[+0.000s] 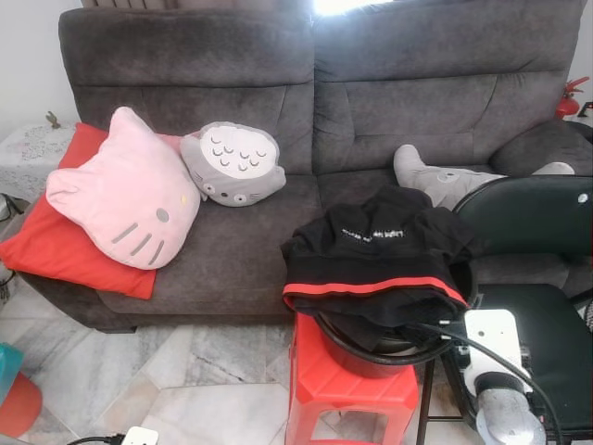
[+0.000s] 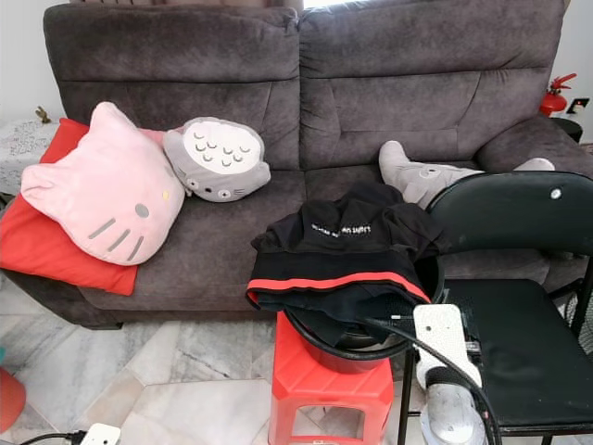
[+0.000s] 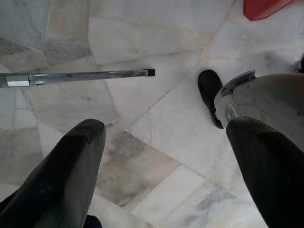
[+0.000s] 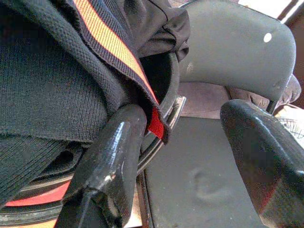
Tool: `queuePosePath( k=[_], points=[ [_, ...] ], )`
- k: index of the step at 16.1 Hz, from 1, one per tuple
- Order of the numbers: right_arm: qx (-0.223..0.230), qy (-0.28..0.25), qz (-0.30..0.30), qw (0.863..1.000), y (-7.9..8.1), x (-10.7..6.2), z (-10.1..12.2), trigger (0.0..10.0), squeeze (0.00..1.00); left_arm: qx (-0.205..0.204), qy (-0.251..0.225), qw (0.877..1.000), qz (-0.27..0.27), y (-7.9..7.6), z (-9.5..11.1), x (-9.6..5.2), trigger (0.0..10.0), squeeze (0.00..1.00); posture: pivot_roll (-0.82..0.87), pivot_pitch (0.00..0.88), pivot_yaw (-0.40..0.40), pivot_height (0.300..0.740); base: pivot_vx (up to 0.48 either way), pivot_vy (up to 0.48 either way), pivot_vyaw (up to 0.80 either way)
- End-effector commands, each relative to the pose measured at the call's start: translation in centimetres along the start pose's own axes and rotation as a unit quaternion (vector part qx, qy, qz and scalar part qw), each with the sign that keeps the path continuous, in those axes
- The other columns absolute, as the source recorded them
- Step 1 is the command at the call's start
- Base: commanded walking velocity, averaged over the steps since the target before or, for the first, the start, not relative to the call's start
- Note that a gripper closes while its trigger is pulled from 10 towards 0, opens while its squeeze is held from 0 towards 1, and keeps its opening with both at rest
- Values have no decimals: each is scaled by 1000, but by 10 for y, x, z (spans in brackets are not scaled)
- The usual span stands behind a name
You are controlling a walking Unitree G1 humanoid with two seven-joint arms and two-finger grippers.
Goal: Hang hanger
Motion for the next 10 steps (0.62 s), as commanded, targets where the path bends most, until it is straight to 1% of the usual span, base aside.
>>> queuePosePath(
  k=[1,5,7,10],
  points=[
    [1,12,2,1000,3,1,-3,10000,0,-4,7,1000,1,1,-3,0,10000,0,-114,0,31,740,0,0,0],
    [-5,27,-1,1000,2,3,-7,10000,0,-5,6,1000,0,0,-2,0,10000,0,-113,0,29,740,0,0,0],
    [-7,22,-19,1000,-3,5,-5,10000,0,-6,6,1000,0,0,-2,0,10000,0,-112,0,29,740,0,0,0],
    [-5,4,-32,999,-8,8,3,10000,0,-6,6,1000,0,0,-2,0,10000,0,-110,0,28,740,0,0,0]
  ],
)
Point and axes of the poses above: a point about 5 cm out from each wrist's last joint towards the gripper, its own x axis pointing out of the wrist towards the gripper, its own z axis along the axis of the wrist's last joint, y = z × x, the point moved 2 cm from there along x, pointing out of the wrist towards the gripper, and after that the axes turned 15 degrees about x, right-handed, at the moved point
